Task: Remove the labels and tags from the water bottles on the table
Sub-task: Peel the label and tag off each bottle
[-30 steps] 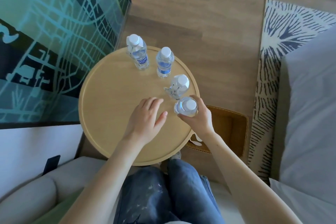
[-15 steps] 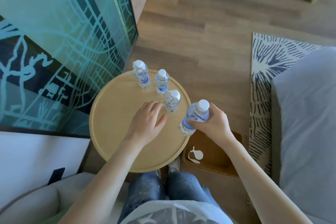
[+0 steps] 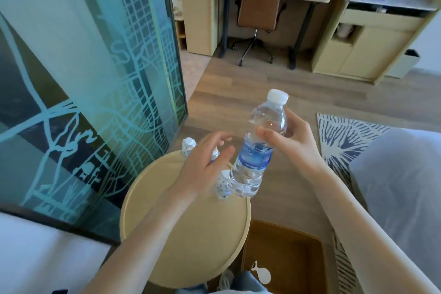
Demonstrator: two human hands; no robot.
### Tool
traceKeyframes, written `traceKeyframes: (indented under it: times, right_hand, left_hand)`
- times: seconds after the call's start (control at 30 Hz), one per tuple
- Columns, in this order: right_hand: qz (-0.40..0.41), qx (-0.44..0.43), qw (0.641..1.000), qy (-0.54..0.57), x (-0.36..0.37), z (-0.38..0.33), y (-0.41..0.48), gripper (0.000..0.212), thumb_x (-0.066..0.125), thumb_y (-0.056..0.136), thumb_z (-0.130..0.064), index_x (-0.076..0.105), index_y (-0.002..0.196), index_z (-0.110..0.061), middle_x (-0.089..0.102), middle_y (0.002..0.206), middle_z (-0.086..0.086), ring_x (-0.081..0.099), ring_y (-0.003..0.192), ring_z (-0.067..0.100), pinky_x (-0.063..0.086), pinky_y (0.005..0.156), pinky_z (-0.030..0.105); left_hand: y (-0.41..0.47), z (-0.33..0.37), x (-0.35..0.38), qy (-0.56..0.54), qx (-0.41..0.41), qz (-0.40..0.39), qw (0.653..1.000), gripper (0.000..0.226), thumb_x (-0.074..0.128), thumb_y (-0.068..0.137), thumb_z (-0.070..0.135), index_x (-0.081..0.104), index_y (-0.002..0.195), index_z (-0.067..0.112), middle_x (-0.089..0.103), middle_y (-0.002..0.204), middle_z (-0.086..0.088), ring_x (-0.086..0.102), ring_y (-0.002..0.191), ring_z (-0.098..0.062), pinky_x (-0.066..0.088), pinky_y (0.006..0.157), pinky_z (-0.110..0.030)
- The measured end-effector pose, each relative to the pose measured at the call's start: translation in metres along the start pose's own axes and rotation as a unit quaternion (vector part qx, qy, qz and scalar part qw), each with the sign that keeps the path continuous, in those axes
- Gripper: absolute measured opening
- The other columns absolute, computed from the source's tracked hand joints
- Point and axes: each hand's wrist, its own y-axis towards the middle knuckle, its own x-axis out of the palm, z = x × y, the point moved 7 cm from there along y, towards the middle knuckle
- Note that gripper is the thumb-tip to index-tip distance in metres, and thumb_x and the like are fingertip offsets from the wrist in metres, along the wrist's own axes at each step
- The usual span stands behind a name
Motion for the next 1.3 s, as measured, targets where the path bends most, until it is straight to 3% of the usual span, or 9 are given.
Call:
traceKeyframes:
  times: [0.1, 0.33, 0.53, 0.67, 0.8, 0.93, 1.1, 1.23, 1.3]
  right_hand:
    - [0.001, -0.029, 1.000, 0.013, 0.004, -0.031, 0.010, 0.026, 0.074, 0.081, -0.019, 0.072, 0.106, -0.018, 0.077, 0.093, 0.000, 0.073, 0.088, 0.011, 0.055, 0.072, 0.021]
    - [0.013, -0.057, 0.998, 0.026, 0.017, -0.067, 0.021, 0.027, 0.065, 0.085, -0.028, 0.072, 0.107, -0.015, 0.074, 0.084, -0.012, 0.069, 0.078, -0.002, 0.050, 0.067, 0.012]
    - [-0.004, -0.033, 0.999, 0.025, 0.033, -0.057, 0.026, 0.023, 0.068, 0.082, -0.035, 0.074, 0.097, -0.019, 0.075, 0.079, -0.011, 0.070, 0.076, 0.001, 0.051, 0.066, 0.013]
    - [-0.011, -0.017, 0.999, 0.031, 0.043, -0.049, 0.031, 0.027, 0.069, 0.079, -0.041, 0.075, 0.096, -0.020, 0.075, 0.081, -0.009, 0.071, 0.079, 0.004, 0.053, 0.068, 0.016]
    - [-0.016, -0.004, 0.999, 0.036, 0.050, -0.047, 0.036, 0.039, 0.069, 0.076, -0.046, 0.074, 0.103, -0.018, 0.075, 0.086, -0.008, 0.071, 0.083, 0.006, 0.054, 0.073, 0.020]
    - [-0.020, 0.019, 0.999, 0.041, 0.053, -0.046, 0.042, 0.041, 0.065, 0.081, -0.047, 0.073, 0.111, -0.021, 0.078, 0.098, -0.003, 0.074, 0.094, 0.013, 0.058, 0.085, 0.031]
    - [-0.031, 0.029, 0.995, 0.085, 0.057, -0.045, 0.043, 0.045, 0.062, 0.084, -0.050, 0.069, 0.117, -0.022, 0.078, 0.104, -0.003, 0.074, 0.098, 0.011, 0.060, 0.084, 0.027]
    - [0.019, 0.017, 0.996, 0.083, 0.057, -0.038, 0.036, 0.056, 0.073, 0.074, -0.056, 0.067, 0.116, -0.020, 0.077, 0.106, 0.001, 0.073, 0.101, 0.016, 0.061, 0.084, 0.033]
    - [0.051, 0.010, 0.995, 0.084, 0.058, -0.036, 0.035, 0.049, 0.078, 0.075, -0.048, 0.069, 0.109, -0.015, 0.077, 0.099, 0.002, 0.074, 0.095, 0.017, 0.061, 0.081, 0.035]
  left_hand:
    - [0.006, 0.027, -0.005, -0.066, -0.004, -0.021, 0.998, 0.055, 0.045, 0.086, 0.061, 0.058, 0.129, 0.029, 0.063, 0.126, 0.015, 0.055, 0.121, -0.003, 0.041, 0.104, -0.027]
    - [-0.005, 0.049, 0.005, -0.199, -0.025, -0.091, 0.976, 0.038, 0.057, 0.087, 0.056, 0.057, 0.124, 0.047, 0.066, 0.124, 0.025, 0.058, 0.118, 0.008, 0.045, 0.090, -0.010]
    - [-0.012, 0.030, 0.013, -0.216, -0.058, -0.034, 0.974, 0.039, 0.071, 0.078, 0.051, 0.068, 0.111, 0.030, 0.076, 0.098, -0.005, 0.073, 0.094, -0.021, 0.058, 0.089, -0.043]
    - [-0.015, 0.020, 0.011, -0.215, -0.094, -0.014, 0.972, 0.043, 0.069, 0.076, 0.054, 0.069, 0.108, 0.026, 0.077, 0.092, -0.001, 0.074, 0.091, -0.015, 0.057, 0.088, -0.035]
    - [-0.013, 0.019, 0.002, -0.224, -0.110, 0.023, 0.968, 0.029, 0.071, 0.080, 0.037, 0.070, 0.102, 0.018, 0.074, 0.079, 0.005, 0.073, 0.079, -0.009, 0.054, 0.071, -0.016]
    - [-0.009, 0.023, -0.008, -0.224, -0.119, 0.047, 0.966, 0.018, 0.074, 0.089, 0.020, 0.070, 0.103, 0.010, 0.075, 0.082, -0.006, 0.072, 0.077, -0.013, 0.058, 0.075, -0.024]
    - [-0.005, 0.031, -0.016, -0.197, -0.125, 0.076, 0.969, 0.042, 0.073, 0.073, 0.041, 0.069, 0.106, 0.016, 0.075, 0.093, -0.006, 0.072, 0.090, -0.022, 0.057, 0.087, -0.041]
    - [-0.004, 0.034, -0.024, -0.118, -0.114, 0.155, 0.974, 0.040, 0.074, 0.072, 0.048, 0.065, 0.104, 0.026, 0.074, 0.085, 0.008, 0.069, 0.081, -0.006, 0.055, 0.077, -0.033]
    - [-0.002, 0.033, -0.024, -0.090, -0.108, 0.168, 0.976, 0.039, 0.079, 0.076, 0.046, 0.063, 0.108, 0.029, 0.073, 0.086, 0.011, 0.068, 0.080, 0.000, 0.054, 0.073, -0.026]
